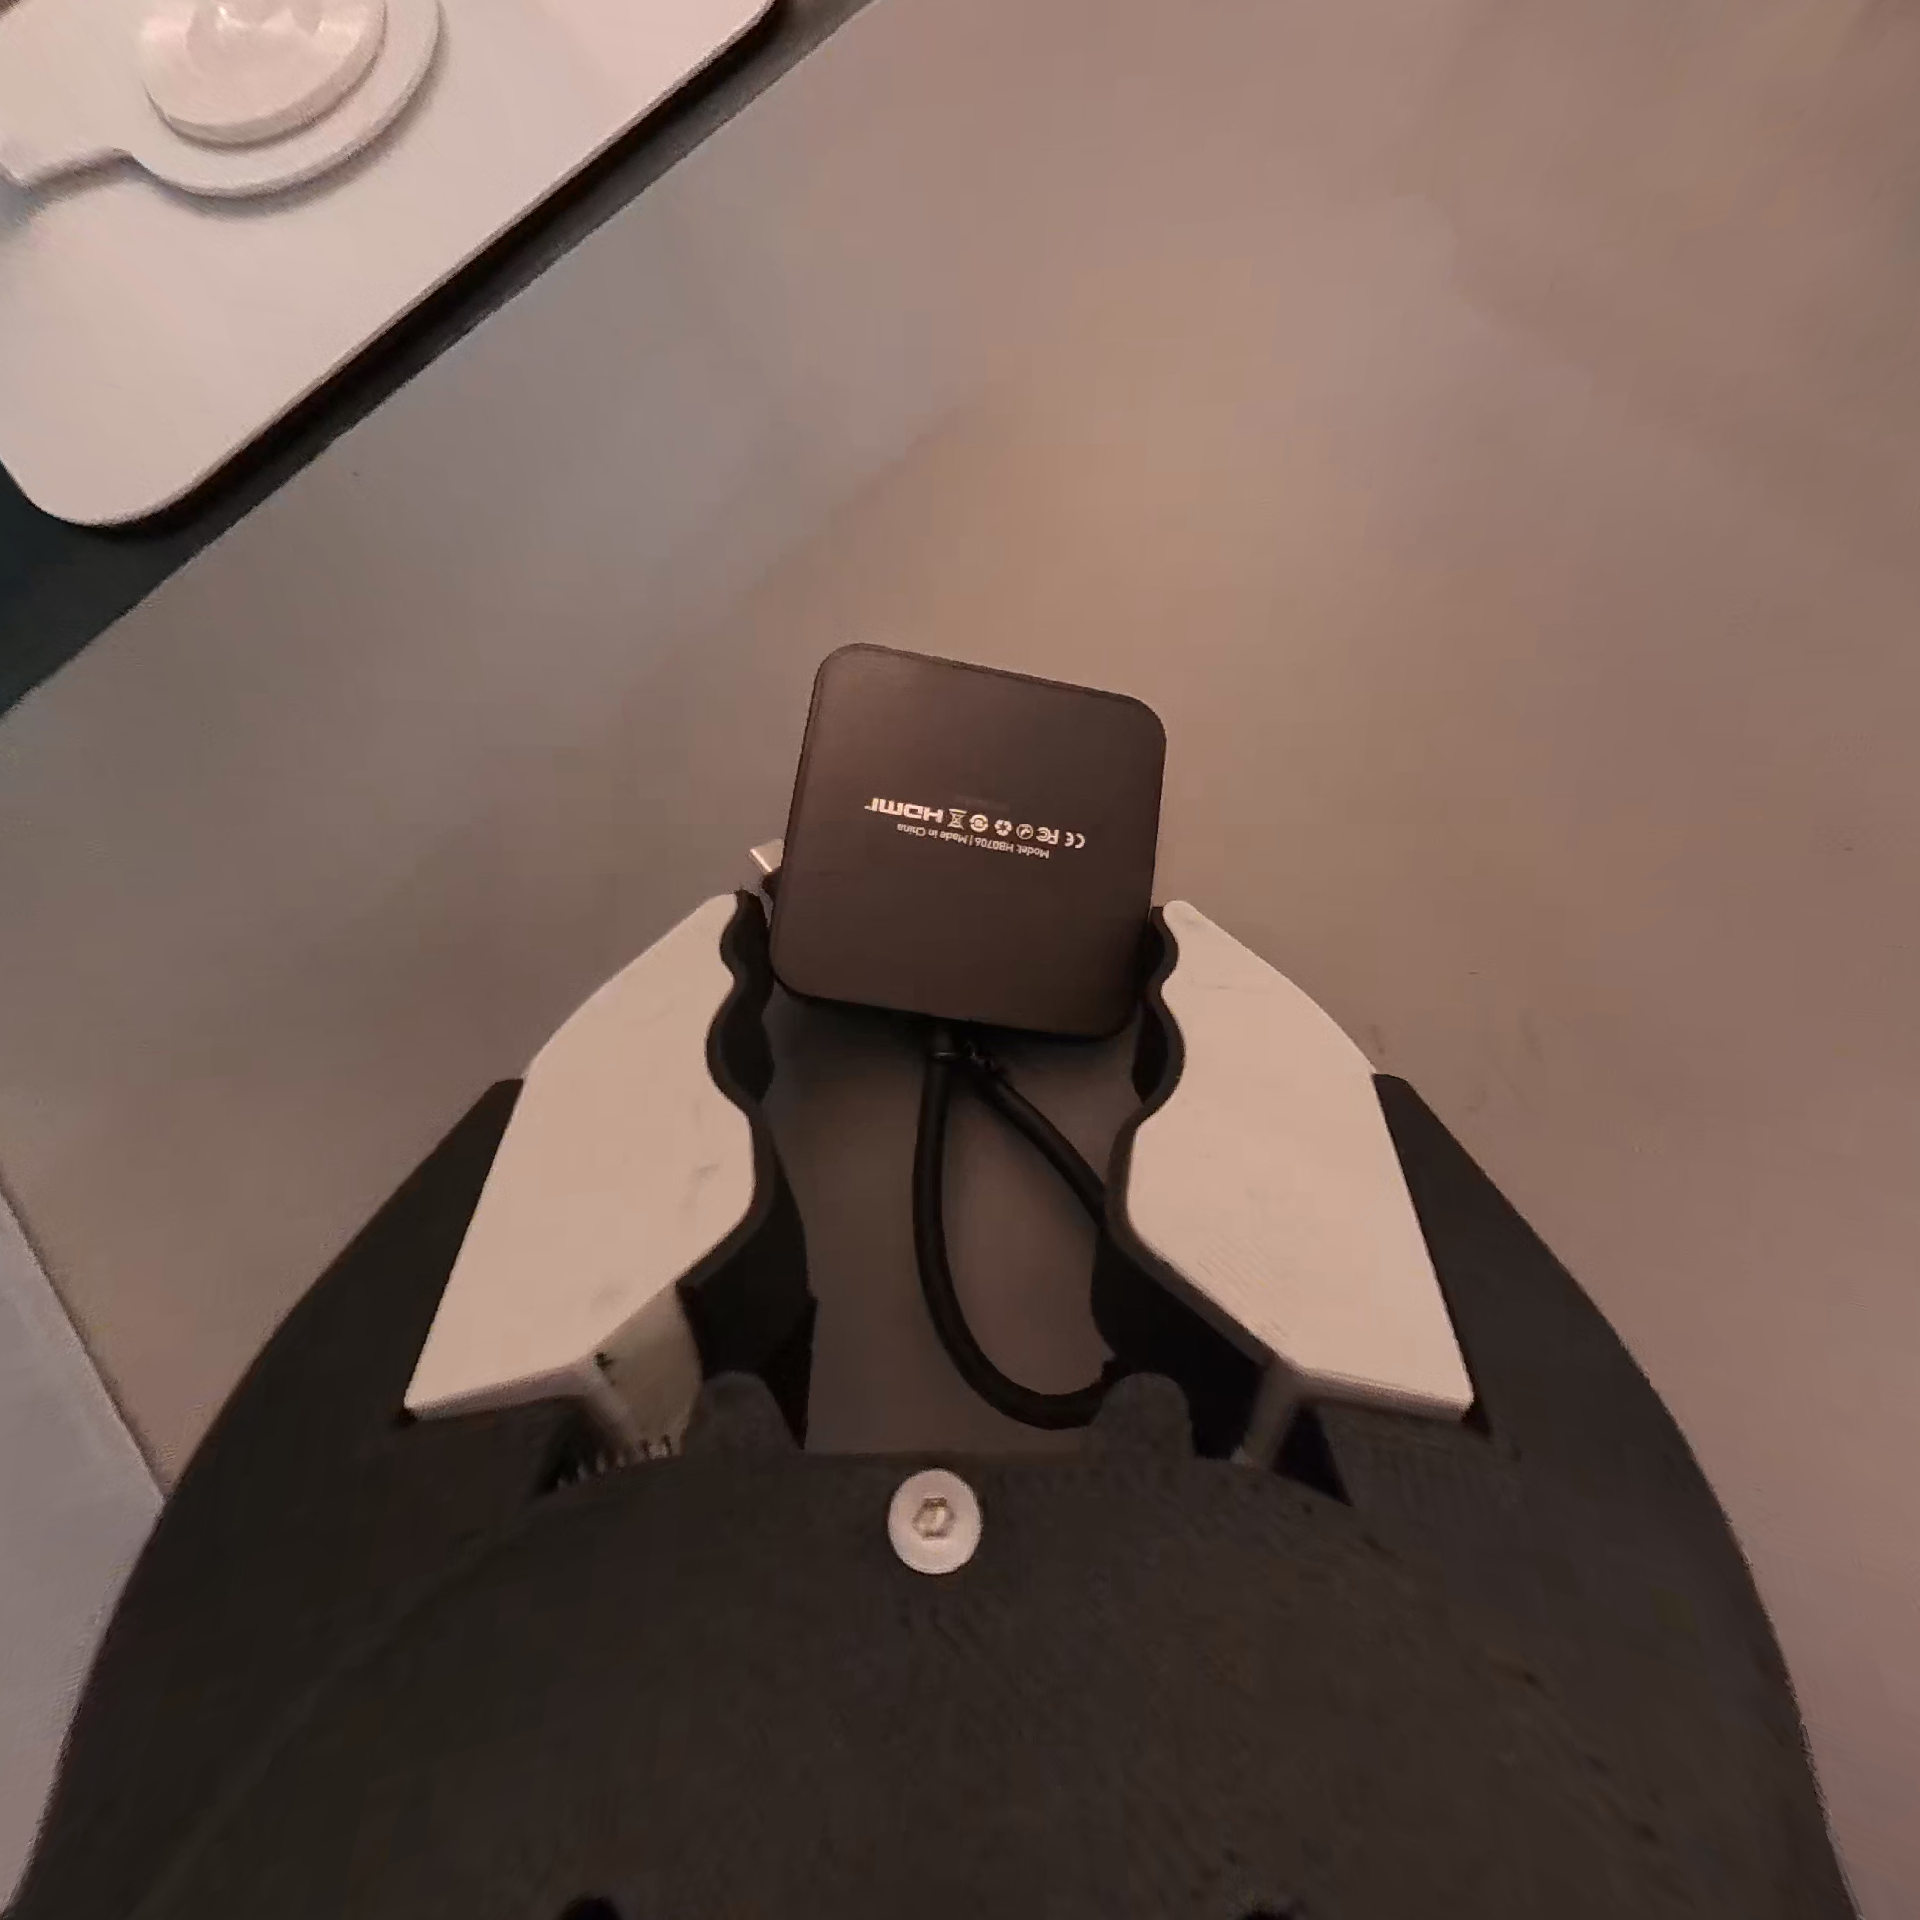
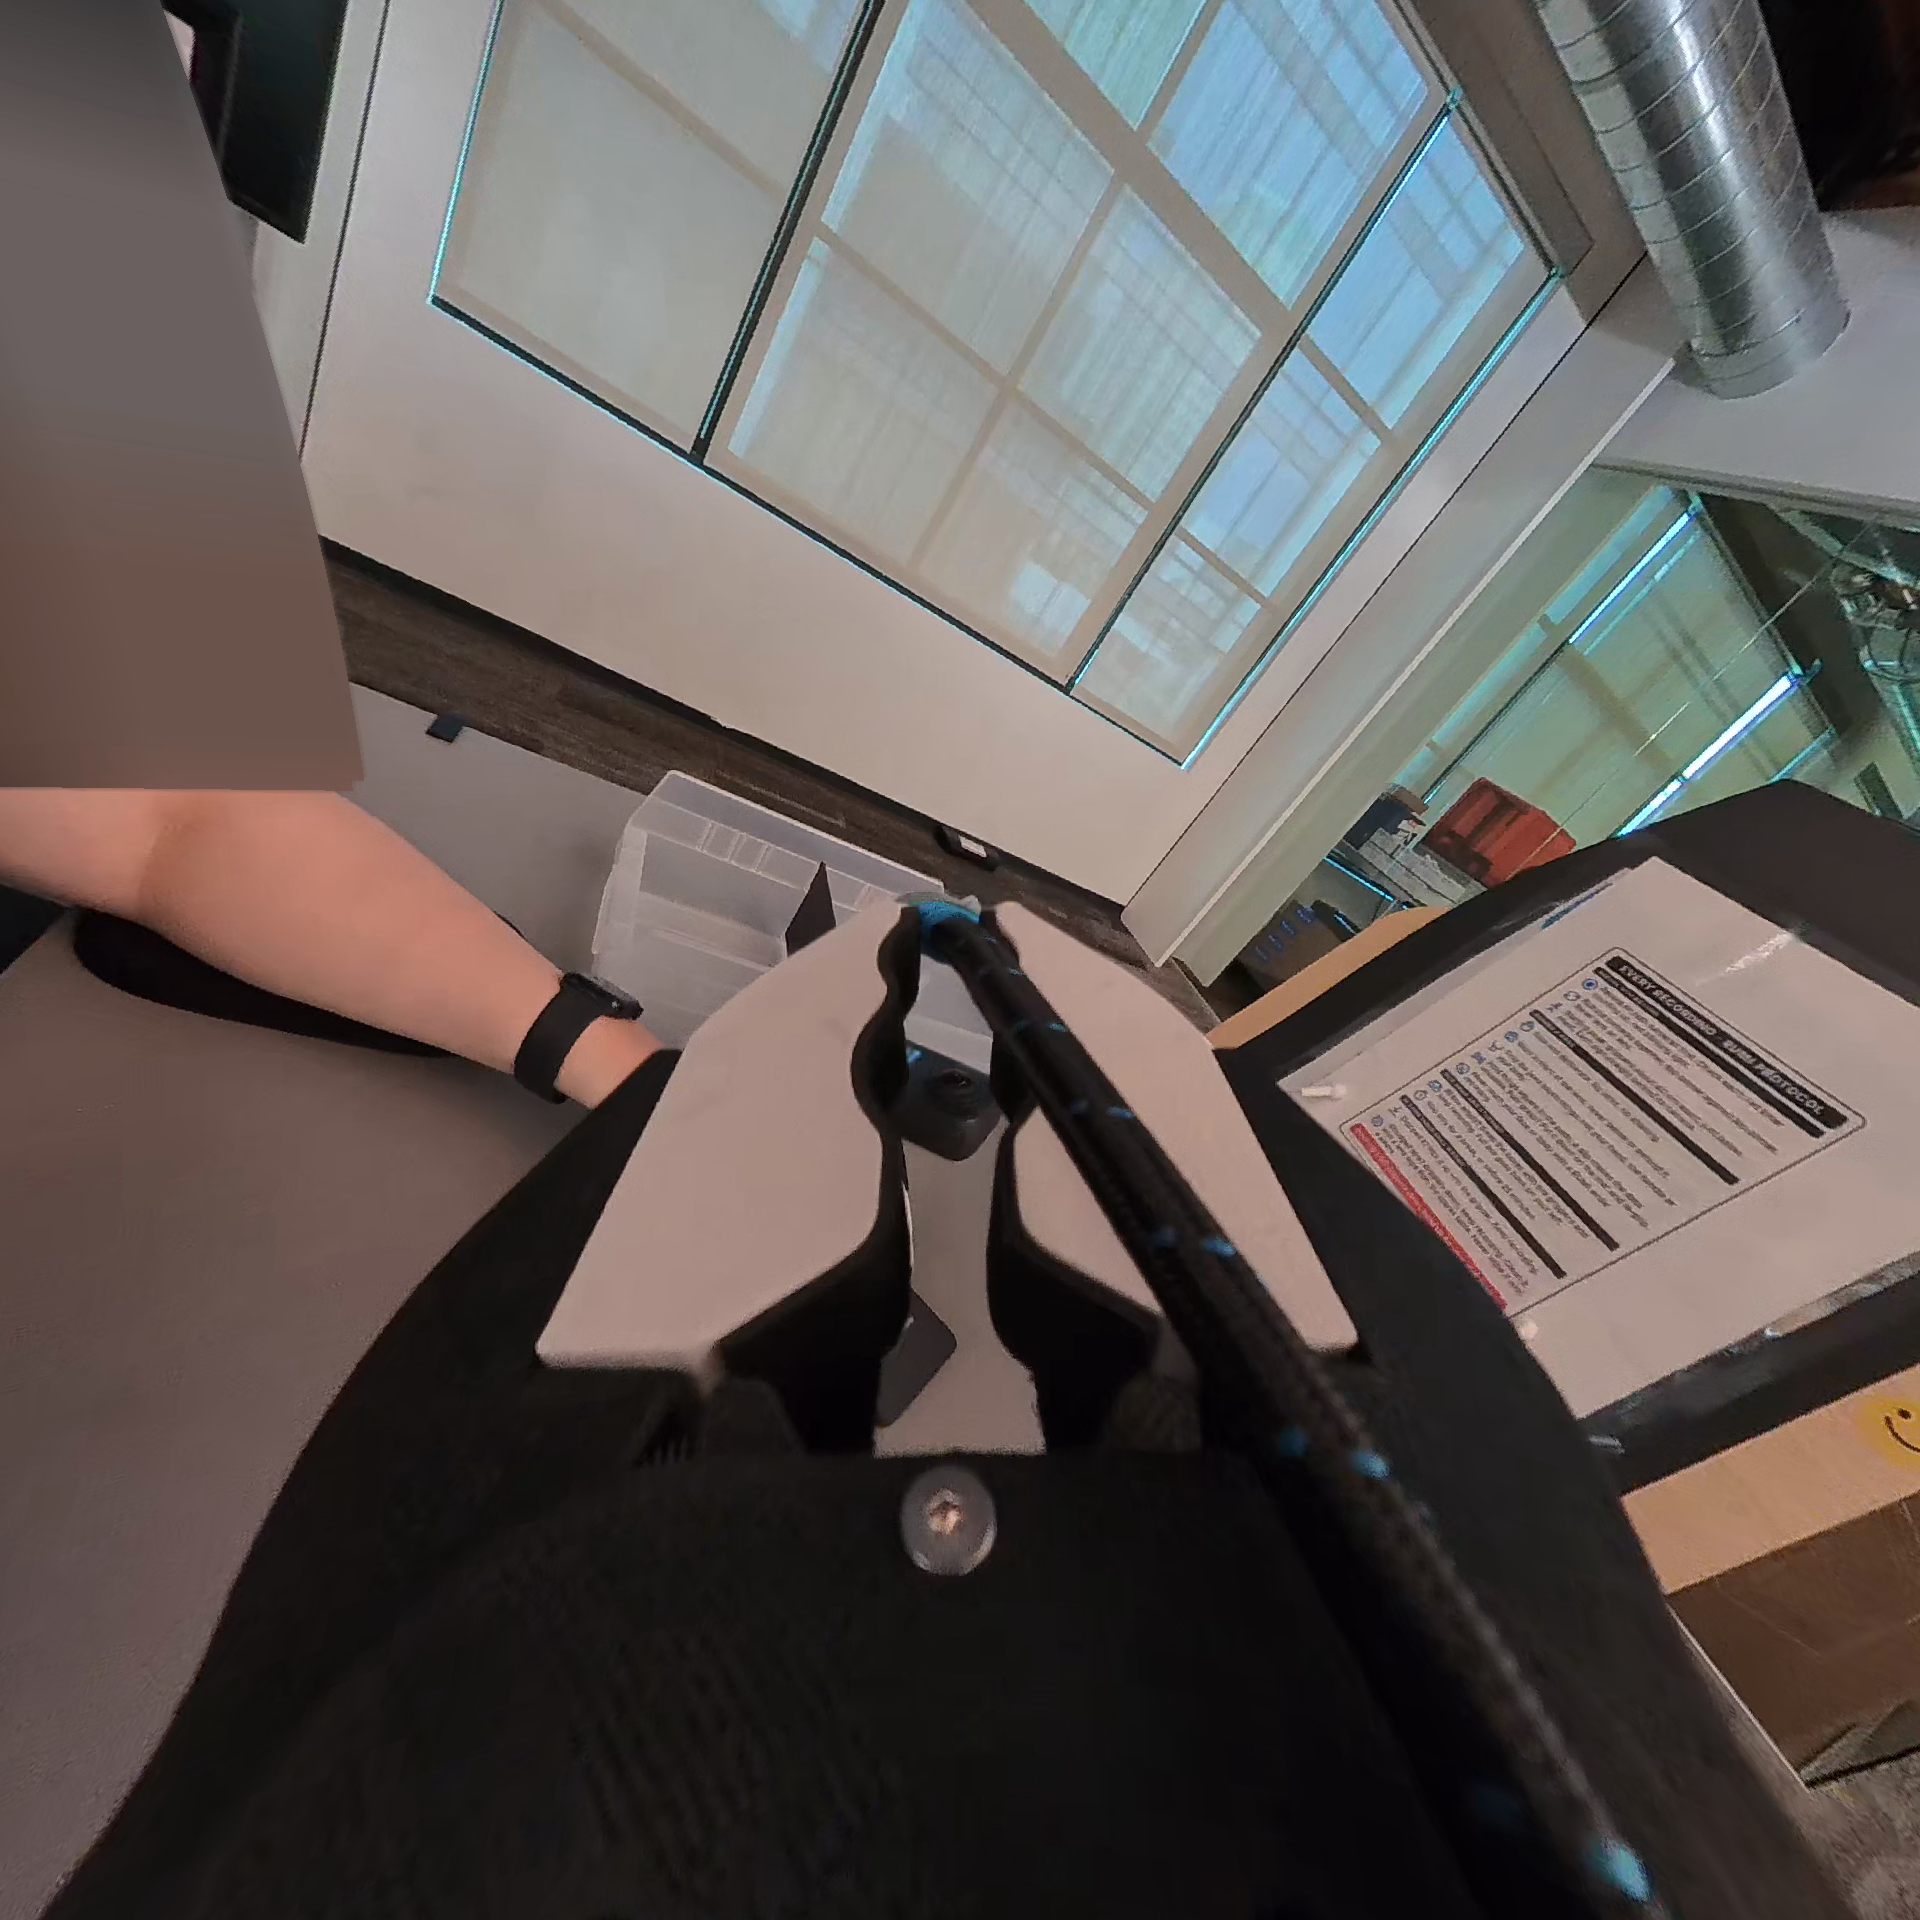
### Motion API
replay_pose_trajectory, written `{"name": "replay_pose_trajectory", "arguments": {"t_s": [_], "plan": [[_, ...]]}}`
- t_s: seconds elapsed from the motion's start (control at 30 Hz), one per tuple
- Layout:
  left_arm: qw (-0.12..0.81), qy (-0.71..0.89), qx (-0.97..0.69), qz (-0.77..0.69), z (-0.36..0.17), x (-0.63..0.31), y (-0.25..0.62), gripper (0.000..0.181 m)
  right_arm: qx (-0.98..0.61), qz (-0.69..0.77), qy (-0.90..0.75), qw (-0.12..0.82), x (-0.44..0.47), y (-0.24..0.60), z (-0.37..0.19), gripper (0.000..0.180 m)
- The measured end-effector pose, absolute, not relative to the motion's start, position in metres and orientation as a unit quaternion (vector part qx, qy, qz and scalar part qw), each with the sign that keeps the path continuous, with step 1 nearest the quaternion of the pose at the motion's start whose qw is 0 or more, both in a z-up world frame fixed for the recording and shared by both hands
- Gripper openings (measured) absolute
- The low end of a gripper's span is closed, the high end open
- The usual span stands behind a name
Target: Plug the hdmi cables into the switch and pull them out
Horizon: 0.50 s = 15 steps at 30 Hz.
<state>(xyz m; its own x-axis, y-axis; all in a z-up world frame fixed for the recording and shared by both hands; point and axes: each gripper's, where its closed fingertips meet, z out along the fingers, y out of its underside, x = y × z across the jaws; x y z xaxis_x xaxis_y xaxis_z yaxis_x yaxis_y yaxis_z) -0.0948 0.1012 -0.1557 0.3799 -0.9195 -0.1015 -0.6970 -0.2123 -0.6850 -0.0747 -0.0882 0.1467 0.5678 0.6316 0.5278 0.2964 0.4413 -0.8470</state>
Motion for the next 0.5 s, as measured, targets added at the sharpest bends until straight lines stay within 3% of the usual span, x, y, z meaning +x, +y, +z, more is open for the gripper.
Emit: {"name": "replay_pose_trajectory", "arguments": {"t_s": [0.23,0.5], "plan": [[0.266,0.446,-0.781,-0.349,-0.13,-0.088,0.084,0.068,-0.536,0.073,-0.439,0.717,-0.072,-0.074,0.139,0.011],[0.237,0.346,-0.703,-0.575,-0.042,-0.079,0.057,0.068,-0.555,-0.091,-0.407,0.72,-0.075,-0.039,0.129,0.011]]}}
